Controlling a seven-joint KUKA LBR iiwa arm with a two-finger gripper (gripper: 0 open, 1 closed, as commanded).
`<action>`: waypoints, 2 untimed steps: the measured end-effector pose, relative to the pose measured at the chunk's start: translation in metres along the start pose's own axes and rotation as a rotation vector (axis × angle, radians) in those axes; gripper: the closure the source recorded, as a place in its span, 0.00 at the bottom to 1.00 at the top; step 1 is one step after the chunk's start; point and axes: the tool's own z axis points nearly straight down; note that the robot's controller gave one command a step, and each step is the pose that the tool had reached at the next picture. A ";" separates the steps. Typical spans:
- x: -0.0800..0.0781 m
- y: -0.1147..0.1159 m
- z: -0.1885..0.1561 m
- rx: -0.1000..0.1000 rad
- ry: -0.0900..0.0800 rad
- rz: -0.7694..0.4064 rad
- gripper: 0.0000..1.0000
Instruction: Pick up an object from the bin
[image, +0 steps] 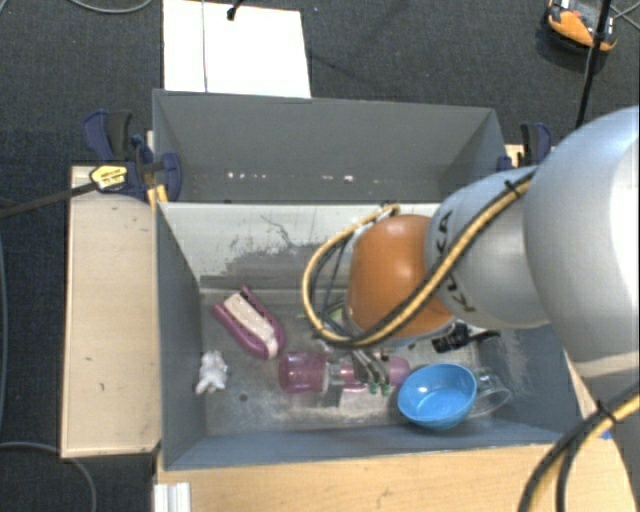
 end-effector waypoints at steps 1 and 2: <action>0.000 0.000 0.000 0.000 0.000 0.005 1.00; 0.000 0.000 0.000 0.000 0.000 0.009 1.00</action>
Offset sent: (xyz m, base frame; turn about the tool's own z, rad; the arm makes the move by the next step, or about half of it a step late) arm 0.0000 0.0000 0.0000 0.0000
